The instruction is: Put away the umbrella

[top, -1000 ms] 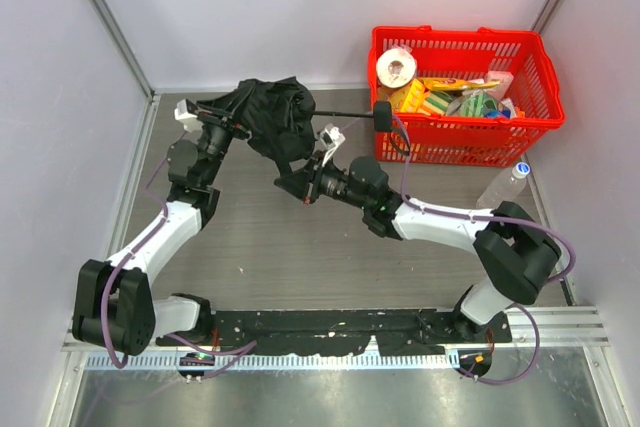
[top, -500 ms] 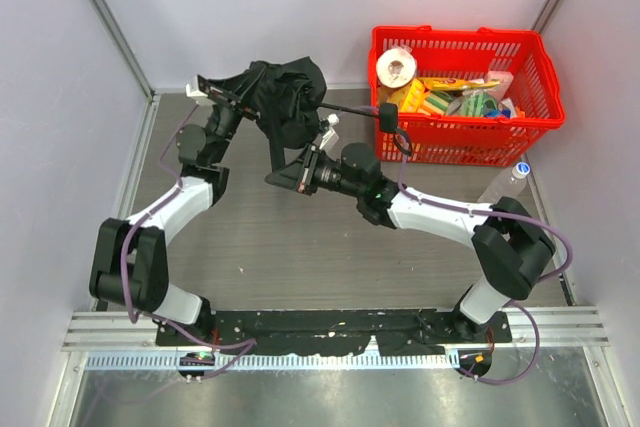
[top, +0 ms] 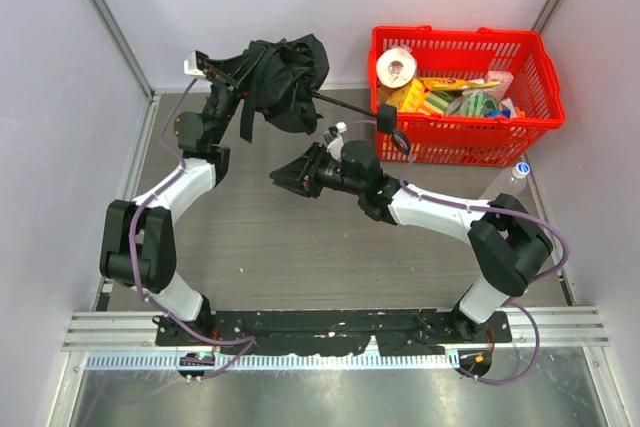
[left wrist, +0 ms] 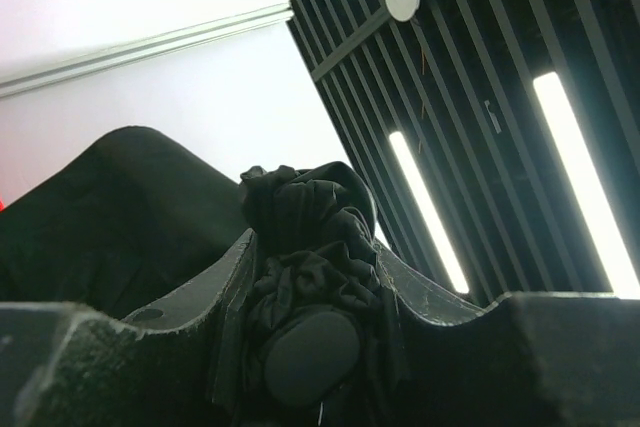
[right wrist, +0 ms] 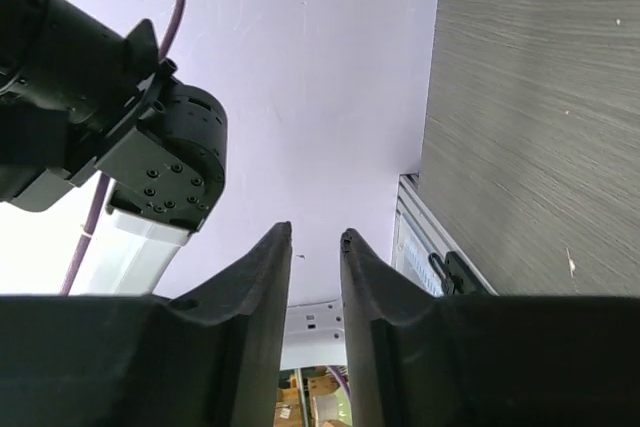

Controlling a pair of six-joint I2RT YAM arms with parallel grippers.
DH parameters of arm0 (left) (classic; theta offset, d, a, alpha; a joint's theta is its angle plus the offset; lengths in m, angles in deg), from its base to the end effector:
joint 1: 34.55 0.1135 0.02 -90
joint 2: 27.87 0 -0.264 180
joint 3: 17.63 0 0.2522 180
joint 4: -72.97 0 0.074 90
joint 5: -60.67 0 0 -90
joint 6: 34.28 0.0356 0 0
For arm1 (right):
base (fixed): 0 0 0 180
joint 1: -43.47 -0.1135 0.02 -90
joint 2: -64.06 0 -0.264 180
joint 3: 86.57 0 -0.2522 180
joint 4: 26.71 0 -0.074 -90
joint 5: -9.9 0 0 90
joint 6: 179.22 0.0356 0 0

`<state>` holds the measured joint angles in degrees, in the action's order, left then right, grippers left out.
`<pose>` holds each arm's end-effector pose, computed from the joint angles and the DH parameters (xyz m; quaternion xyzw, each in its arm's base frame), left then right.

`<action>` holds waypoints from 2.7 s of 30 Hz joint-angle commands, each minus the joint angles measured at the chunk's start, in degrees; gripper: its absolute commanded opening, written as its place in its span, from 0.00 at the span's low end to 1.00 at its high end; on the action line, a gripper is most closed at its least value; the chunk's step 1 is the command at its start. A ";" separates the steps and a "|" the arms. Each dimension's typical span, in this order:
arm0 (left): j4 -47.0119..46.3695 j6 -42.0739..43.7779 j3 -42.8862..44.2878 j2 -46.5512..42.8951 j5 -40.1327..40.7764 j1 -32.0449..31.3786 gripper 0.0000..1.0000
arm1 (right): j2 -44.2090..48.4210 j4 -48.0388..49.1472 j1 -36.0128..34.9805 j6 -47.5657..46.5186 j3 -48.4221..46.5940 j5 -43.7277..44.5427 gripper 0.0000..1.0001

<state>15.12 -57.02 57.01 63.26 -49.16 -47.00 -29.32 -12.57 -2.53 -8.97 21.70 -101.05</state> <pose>0.3369 -0.0868 0.3769 -0.2109 0.3804 -0.8296 0.3502 0.2522 0.2795 0.2700 0.1032 0.7419 0.6401 0.1711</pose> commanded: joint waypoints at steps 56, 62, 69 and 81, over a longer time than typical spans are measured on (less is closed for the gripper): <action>-16.98 7.37 4.07 0.54 -5.92 -1.44 0.00 | -6.55 23.16 -3.75 70.22 -12.25 20.77 0.63; -16.98 9.30 3.89 1.07 -6.53 -1.44 0.00 | -5.84 25.36 -4.19 71.54 -11.02 24.47 0.63; -16.98 12.63 3.89 2.56 -5.83 -1.44 0.00 | -5.32 27.47 -5.33 71.54 -10.32 24.11 0.63; -17.07 16.41 5.21 3.79 -6.62 -1.53 0.00 | -5.93 32.56 -5.51 73.73 -6.27 27.01 0.64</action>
<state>13.37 -42.77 60.32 68.18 -56.07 -48.33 -37.65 13.48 -7.77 25.04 15.01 -76.83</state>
